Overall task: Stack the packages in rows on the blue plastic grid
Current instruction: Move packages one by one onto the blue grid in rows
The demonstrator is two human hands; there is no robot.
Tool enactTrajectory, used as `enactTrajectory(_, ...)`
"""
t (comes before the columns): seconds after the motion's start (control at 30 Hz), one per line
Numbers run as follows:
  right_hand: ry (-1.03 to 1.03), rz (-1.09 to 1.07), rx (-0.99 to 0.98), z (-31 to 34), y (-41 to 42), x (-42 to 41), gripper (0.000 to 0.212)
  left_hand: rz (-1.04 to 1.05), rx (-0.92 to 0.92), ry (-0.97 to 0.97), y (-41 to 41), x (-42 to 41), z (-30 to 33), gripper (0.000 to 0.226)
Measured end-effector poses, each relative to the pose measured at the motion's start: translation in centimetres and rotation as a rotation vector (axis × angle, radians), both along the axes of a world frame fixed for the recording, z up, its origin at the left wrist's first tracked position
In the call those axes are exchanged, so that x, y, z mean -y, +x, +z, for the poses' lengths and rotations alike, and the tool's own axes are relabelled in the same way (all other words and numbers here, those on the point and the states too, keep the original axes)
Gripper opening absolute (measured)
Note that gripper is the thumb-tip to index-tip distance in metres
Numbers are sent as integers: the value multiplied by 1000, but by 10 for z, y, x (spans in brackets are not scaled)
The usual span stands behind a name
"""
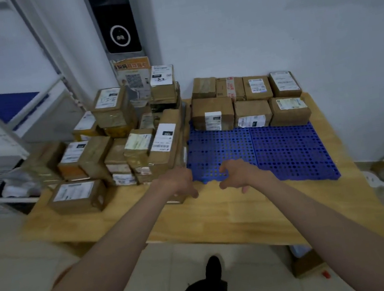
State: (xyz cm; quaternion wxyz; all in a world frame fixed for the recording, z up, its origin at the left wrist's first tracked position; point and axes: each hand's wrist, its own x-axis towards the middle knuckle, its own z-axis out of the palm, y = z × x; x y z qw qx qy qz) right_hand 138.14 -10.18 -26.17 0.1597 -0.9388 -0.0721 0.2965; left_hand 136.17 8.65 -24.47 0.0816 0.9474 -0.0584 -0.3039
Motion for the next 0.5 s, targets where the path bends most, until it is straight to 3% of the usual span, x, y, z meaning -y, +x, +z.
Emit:
enactTrajectory(0.07, 21, 17, 6, 7, -2, -16, 56, 20, 19, 14, -7, -17, 5, 29)
enactTrajectory(0.27, 60, 62, -2, 20, 3, -61, 56, 92, -37, -19, -9, -67, 17, 29)
enactTrajectory(0.5, 140, 2, -19, 32, 39, -111, 54, 127, 22, -5, 31, -117, 18, 27)
